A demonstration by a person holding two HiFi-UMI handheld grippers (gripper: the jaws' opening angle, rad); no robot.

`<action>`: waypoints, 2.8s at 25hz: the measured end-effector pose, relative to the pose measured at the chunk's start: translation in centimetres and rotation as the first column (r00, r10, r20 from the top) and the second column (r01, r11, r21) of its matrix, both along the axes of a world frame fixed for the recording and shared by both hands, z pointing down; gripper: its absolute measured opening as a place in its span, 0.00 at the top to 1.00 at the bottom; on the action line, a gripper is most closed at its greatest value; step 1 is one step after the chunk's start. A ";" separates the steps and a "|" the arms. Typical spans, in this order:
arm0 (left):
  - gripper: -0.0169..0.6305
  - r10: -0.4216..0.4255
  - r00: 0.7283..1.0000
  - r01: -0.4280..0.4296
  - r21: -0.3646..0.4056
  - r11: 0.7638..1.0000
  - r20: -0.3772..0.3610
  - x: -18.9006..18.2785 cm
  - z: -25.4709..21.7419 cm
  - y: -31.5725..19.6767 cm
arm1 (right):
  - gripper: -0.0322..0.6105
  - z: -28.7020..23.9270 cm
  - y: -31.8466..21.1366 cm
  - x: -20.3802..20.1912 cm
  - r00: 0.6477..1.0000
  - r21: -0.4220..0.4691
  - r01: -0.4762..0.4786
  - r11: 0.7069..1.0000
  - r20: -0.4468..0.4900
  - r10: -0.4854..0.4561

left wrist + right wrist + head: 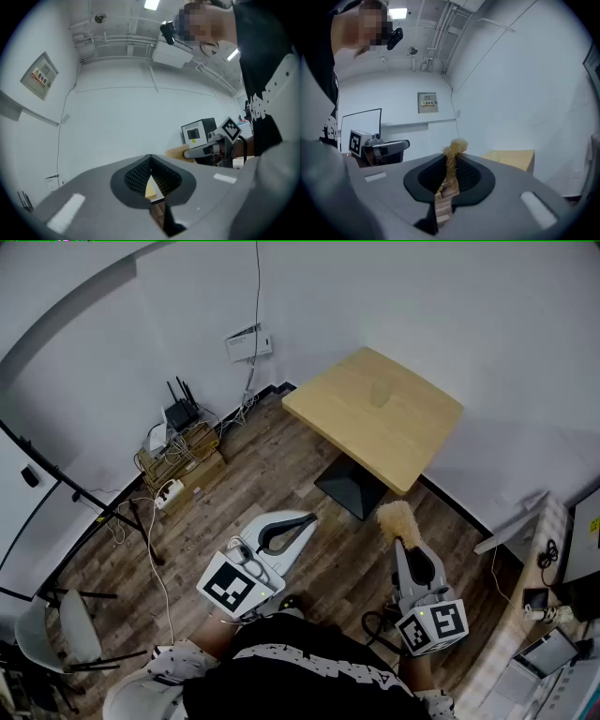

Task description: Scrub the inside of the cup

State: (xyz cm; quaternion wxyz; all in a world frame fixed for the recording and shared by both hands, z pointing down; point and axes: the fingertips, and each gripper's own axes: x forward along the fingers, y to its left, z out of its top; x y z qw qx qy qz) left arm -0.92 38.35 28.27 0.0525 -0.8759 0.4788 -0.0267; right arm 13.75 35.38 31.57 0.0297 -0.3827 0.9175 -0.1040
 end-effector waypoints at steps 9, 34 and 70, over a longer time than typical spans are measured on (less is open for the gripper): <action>0.97 0.006 1.000 -0.006 -0.014 1.000 0.007 1.7 0.3 0.4 | 0.86 -0.1 0.7 1.9 0.997 -0.013 -0.005 1.000 0.074 0.006; 0.97 0.094 0.993 -0.093 -0.022 0.995 0.077 9.7 0.9 2.6 | 0.86 1.3 4.5 9.0 0.993 -0.023 -0.077 0.997 0.093 0.079; 0.97 0.235 0.969 -0.233 0.033 0.972 -0.075 10.1 1.6 -12.1 | 0.86 1.3 -5.6 8.0 0.984 -0.037 -0.179 0.983 -0.030 0.178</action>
